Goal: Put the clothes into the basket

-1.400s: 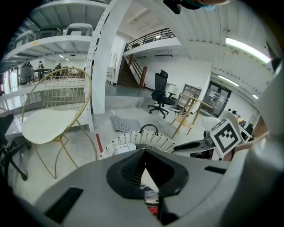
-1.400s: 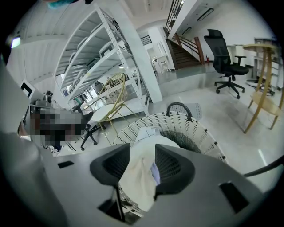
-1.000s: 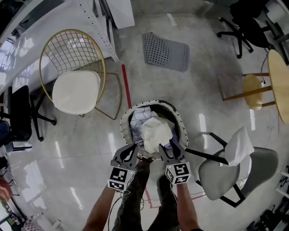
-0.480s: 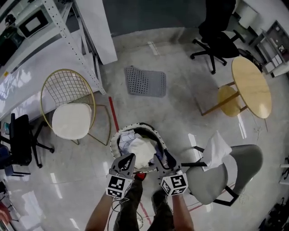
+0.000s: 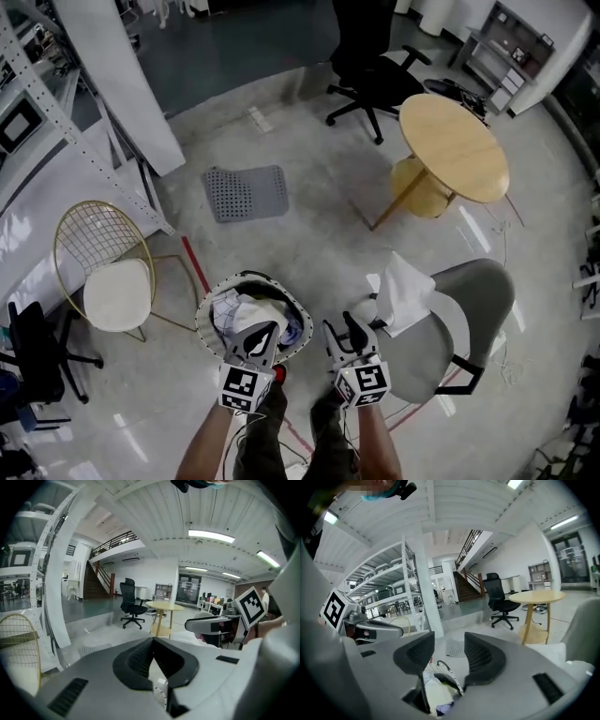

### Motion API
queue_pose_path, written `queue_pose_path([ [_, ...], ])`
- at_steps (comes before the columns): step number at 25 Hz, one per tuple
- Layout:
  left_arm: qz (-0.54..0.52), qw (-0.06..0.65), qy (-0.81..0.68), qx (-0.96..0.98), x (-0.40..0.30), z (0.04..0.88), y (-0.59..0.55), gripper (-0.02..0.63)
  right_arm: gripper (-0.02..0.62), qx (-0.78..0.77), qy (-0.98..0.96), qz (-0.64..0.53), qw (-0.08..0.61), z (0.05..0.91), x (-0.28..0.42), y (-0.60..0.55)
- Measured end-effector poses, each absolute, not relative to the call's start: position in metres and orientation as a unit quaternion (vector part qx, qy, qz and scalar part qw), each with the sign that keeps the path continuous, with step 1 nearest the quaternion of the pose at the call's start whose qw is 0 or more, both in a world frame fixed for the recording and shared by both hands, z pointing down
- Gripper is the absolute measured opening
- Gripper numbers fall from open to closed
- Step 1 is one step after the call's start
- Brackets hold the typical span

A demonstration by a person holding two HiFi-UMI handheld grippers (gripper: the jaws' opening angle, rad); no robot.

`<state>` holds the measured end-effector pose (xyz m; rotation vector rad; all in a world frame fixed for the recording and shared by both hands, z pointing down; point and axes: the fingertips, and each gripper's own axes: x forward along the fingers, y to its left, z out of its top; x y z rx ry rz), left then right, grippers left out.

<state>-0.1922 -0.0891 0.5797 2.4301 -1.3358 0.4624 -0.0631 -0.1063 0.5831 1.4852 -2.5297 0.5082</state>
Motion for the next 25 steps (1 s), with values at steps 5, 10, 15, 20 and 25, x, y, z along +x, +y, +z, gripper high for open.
queue_pose_path([
  [5,0.164,0.151,-0.417,0.881,-0.128,0.573,-0.094,0.006,0.215,0.553,-0.812,0.17,0.08,0.578,0.006,-0.089],
  [10,0.173,0.14,-0.374,0.9,-0.069,0.575,-0.094,0.006,0.215,0.594,-0.781,0.177,0.075,0.581,0.072,-0.07],
  [15,0.181,0.137,-0.347,0.91,-0.022,0.582,-0.089,0.006,0.215,0.623,-0.756,0.185,0.074,0.591,0.124,-0.054],
  [20,0.194,0.14,-0.326,0.915,0.011,0.603,-0.083,0.006,0.215,0.639,-0.74,0.197,0.076,0.615,0.157,-0.046],
  [25,0.21,0.153,-0.317,0.912,0.029,0.629,-0.08,0.006,0.215,0.641,-0.732,0.217,0.082,0.645,0.174,-0.048],
])
